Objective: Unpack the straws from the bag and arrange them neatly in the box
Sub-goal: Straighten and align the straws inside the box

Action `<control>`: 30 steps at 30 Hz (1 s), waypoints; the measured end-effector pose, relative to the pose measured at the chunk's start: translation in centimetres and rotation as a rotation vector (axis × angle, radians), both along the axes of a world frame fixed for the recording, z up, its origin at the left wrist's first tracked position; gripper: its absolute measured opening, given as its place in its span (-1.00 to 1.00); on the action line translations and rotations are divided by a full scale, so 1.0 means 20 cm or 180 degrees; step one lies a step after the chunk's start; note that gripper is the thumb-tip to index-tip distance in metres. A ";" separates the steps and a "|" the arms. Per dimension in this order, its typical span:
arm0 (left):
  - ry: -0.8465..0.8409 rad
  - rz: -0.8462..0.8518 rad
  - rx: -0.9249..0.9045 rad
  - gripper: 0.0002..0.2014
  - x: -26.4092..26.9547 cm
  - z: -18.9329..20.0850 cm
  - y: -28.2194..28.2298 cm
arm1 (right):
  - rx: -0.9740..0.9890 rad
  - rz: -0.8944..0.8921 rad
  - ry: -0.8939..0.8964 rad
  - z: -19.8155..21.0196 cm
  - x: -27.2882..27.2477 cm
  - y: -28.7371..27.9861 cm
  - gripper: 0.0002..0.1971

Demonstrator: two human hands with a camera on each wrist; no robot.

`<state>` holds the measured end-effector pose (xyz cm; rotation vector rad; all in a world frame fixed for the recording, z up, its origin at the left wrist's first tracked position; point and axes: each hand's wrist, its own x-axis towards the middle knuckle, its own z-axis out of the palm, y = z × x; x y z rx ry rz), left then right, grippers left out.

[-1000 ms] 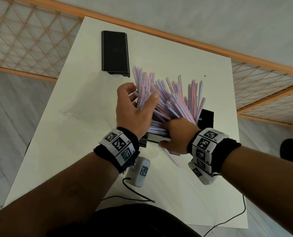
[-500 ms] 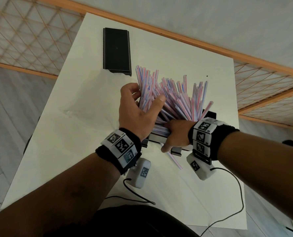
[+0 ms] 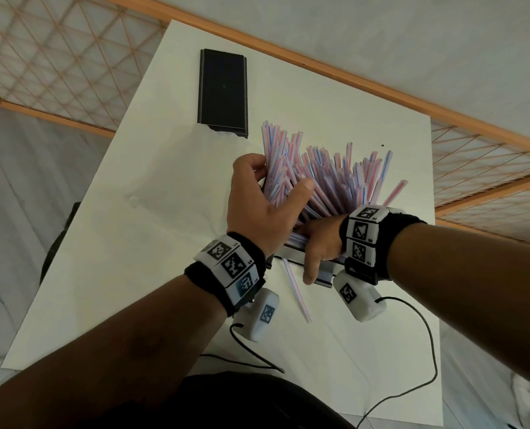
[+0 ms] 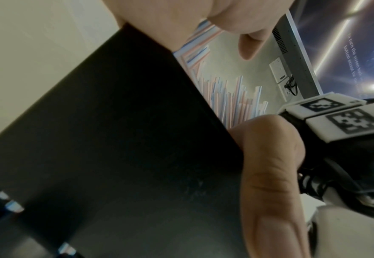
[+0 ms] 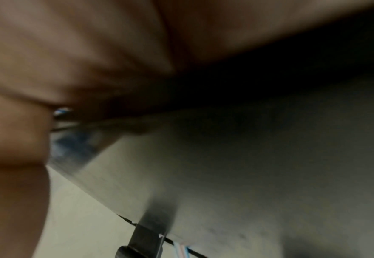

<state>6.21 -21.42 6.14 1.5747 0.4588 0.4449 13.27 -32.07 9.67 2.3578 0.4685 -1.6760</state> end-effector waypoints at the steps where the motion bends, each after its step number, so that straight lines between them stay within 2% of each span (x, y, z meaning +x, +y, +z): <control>1: 0.0012 0.0016 -0.0009 -0.33 0.00 0.00 0.00 | 0.0037 -0.0007 0.0001 0.00 0.00 0.00 0.05; 5: 0.0028 0.0019 -0.0026 -0.28 0.00 -0.01 0.00 | 0.0257 -0.0087 -0.0051 0.00 -0.02 -0.01 0.07; 9: 0.0051 -0.0020 0.0030 -0.28 0.00 -0.01 0.00 | 0.0517 -0.0045 -0.0177 0.00 -0.04 -0.02 -0.06; 13: 0.0109 -0.0025 0.0055 -0.30 0.00 0.00 0.00 | 0.0394 0.0295 -0.0319 0.00 -0.04 -0.02 0.08; 16: 0.0117 -0.0013 0.0081 -0.31 0.00 0.00 0.01 | 0.0332 0.0175 -0.0264 0.00 -0.03 -0.01 0.11; 24: 0.0109 -0.0001 -0.0024 -0.33 0.00 0.01 0.00 | 0.0367 -0.0151 -0.0315 0.04 0.01 -0.06 -0.01; 28: 0.0088 0.0034 -0.0073 -0.35 0.00 0.01 -0.01 | 0.0276 -0.0301 -0.0081 0.05 0.06 -0.04 -0.10; 30: 0.0085 0.0030 -0.0114 -0.34 0.00 0.01 -0.01 | 0.0233 -0.0325 0.0014 0.03 0.04 -0.03 -0.06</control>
